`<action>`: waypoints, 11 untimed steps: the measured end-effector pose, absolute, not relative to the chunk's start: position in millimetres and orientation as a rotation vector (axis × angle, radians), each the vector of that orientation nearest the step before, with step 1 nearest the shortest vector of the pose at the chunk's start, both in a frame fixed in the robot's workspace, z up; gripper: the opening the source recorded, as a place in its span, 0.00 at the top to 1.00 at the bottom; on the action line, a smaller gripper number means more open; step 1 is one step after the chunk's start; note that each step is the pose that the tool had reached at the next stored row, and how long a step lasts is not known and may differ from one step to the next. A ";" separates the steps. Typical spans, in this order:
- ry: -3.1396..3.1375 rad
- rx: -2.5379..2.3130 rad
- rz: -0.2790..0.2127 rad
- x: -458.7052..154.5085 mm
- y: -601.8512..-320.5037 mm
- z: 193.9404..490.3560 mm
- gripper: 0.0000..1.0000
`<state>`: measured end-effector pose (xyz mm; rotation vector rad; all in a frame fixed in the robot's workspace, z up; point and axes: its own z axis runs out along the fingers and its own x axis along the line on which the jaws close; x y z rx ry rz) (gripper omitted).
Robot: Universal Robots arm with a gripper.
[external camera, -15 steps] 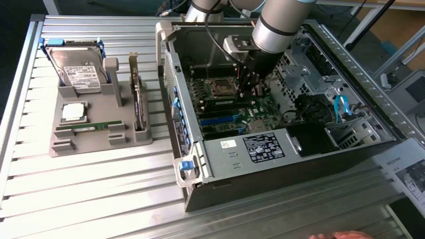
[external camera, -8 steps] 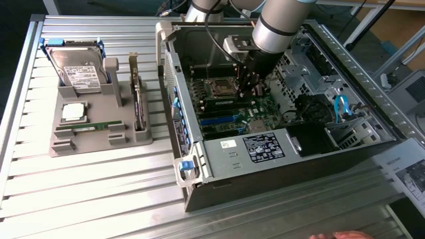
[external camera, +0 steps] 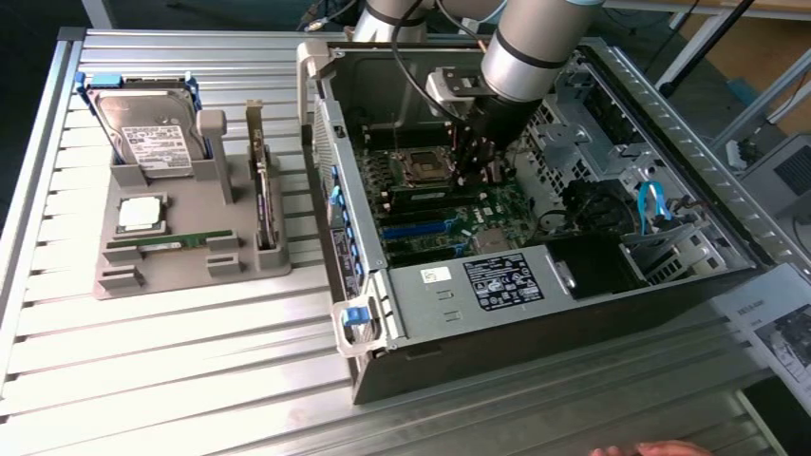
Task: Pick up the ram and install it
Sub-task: 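Insert the ram into the slot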
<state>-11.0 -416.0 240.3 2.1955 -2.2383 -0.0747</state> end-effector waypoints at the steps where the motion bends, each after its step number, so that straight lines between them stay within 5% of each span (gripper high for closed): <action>1: -2.237 2.197 -0.075 -11.0 -416.0 240.3 0.88; 11: -2.231 2.202 -0.075 -11.0 -416.0 239.4 0.88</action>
